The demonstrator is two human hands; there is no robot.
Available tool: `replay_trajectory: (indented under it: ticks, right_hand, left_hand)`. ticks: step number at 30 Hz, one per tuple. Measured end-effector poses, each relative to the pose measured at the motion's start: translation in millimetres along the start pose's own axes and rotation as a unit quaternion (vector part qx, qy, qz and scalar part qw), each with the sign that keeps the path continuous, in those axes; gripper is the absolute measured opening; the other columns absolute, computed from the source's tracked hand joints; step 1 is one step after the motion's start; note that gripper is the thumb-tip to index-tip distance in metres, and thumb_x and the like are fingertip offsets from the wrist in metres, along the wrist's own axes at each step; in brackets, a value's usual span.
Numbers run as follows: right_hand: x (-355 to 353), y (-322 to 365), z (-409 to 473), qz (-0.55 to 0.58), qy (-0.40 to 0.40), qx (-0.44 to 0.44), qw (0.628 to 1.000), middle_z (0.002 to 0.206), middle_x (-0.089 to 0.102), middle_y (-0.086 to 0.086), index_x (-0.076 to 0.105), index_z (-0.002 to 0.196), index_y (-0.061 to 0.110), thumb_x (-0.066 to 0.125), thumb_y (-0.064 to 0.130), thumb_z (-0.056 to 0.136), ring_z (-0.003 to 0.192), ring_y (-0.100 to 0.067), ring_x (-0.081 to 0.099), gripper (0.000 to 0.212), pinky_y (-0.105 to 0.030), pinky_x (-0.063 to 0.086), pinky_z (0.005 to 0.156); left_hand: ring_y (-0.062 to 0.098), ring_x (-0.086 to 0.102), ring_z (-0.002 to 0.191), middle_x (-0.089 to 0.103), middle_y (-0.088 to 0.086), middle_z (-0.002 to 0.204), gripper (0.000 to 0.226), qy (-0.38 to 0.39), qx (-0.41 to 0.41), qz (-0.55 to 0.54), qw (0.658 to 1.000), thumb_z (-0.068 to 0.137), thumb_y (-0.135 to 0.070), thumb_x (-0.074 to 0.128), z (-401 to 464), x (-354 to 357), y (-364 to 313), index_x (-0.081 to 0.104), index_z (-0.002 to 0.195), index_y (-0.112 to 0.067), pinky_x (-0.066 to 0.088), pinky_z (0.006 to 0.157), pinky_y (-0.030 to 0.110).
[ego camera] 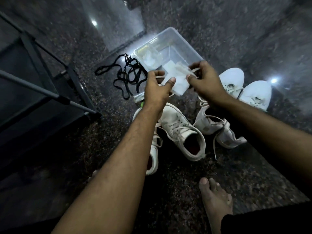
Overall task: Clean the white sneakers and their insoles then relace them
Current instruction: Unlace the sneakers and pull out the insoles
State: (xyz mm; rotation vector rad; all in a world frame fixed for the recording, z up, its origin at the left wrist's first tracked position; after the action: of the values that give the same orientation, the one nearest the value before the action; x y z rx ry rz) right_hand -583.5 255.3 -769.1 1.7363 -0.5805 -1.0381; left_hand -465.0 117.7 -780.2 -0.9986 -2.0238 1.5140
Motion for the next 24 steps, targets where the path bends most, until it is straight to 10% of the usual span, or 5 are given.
replay_trajectory:
  ticks: [12,18,24]
  right_hand:
    - [41,-43,97,-0.442,0.03,-0.008,0.897,0.103,0.071,0.002,0.072,0.099,0.027,0.06,0.028,0.092,0.109,-0.025,0.057,0.014,-0.041,0.027,0.096]
    - [32,-12,55,-0.407,0.006,-0.073,0.911,0.119,0.058,-0.004,0.07,0.109,0.029,0.058,0.034,0.094,0.114,-0.028,0.053,0.019,-0.041,0.035,0.095]
    - [-5,28,-86,-0.277,0.002,-0.129,0.952,0.083,0.066,0.0,0.063,0.094,0.021,0.055,0.032,0.092,0.075,-0.022,0.061,0.013,-0.038,0.049,0.066]
  left_hand:
    - [0.02,0.055,0.125,0.058,0.007,0.138,0.044,0.084,-0.003,0.295,0.952,0.093,-0.025,0.068,73,21,19,0.058,0.133,-0.008,0.045,0.105,0.034]
    - [0.017,0.058,0.117,0.063,0.004,0.128,0.033,0.025,0.066,0.324,0.943,0.093,-0.025,0.066,39,6,14,0.066,0.124,-0.015,0.043,0.095,0.025]
    - [0.018,0.062,0.096,0.067,0.005,0.106,0.016,0.005,0.121,0.305,0.945,0.09,-0.016,0.064,-38,11,18,0.071,0.104,-0.015,0.047,0.089,0.029]
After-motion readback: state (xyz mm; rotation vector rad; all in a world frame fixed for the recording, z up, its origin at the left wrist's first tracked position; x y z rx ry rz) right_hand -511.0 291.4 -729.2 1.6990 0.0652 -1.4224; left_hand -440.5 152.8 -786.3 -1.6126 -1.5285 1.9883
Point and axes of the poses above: each hand's wrist, its own z-axis towards the middle knuckle, its own x-axis out of the palm, y = z × x, the point moved 9 cm from there along z, towards the middle knuckle
